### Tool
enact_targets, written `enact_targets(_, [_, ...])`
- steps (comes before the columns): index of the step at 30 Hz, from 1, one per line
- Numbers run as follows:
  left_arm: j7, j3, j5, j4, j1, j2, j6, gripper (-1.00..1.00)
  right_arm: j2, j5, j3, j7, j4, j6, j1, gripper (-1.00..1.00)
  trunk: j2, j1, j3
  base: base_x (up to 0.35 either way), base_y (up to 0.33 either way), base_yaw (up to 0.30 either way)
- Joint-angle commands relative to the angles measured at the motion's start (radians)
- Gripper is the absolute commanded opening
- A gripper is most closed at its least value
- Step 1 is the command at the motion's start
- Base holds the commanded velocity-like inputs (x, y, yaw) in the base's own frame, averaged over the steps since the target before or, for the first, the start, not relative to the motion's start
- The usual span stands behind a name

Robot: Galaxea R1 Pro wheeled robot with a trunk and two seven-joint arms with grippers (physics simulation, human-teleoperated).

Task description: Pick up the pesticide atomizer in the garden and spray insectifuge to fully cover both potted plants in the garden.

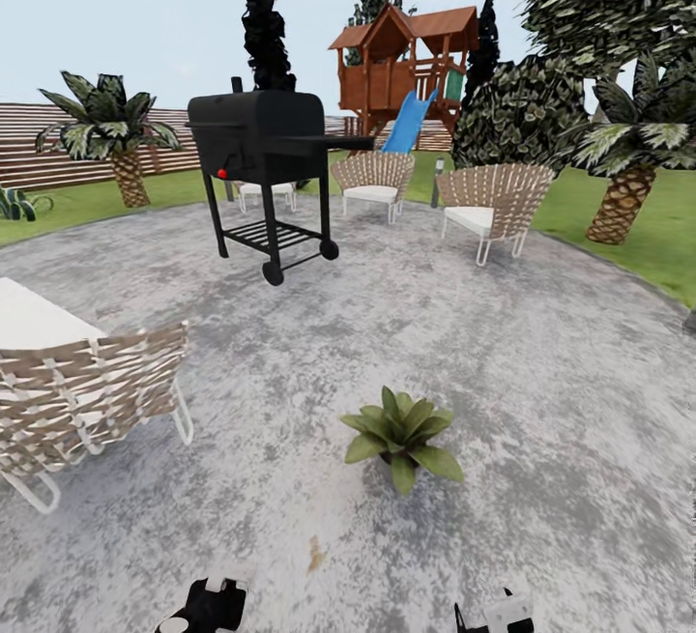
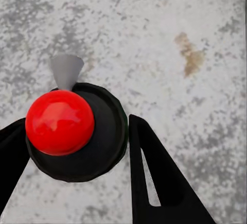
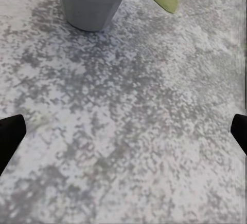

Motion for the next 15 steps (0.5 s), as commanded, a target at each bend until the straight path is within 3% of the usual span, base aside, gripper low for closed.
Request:
enact_targets(1, [-0.001,0.002,-0.008,0.0,0.0,0.0,-0.003,-1.0,0.0,0.011,-0.004,-0.007,0.002,-0.002,-0.001,1.0,0.0,0.0,0.0,0.223,0.086,-0.288])
enact_targets(8, [-0.001,0.002,-0.007,0.0,0.0,0.0,-0.003,-1.0,0.001,0.011,-0.004,-0.007,0.002,-0.002,-0.001,1.0,0.0,0.0,0.005,0.039,0.013,-0.283])
enact_targets(15, [-0.001,0.002,-0.007,0.0,0.0,0.0,-0.003,-1.0,0.002,0.011,-0.004,-0.007,0.002,-0.002,-0.001,1.0,0.0,0.0,0.006,0.0,0.0,-0.047])
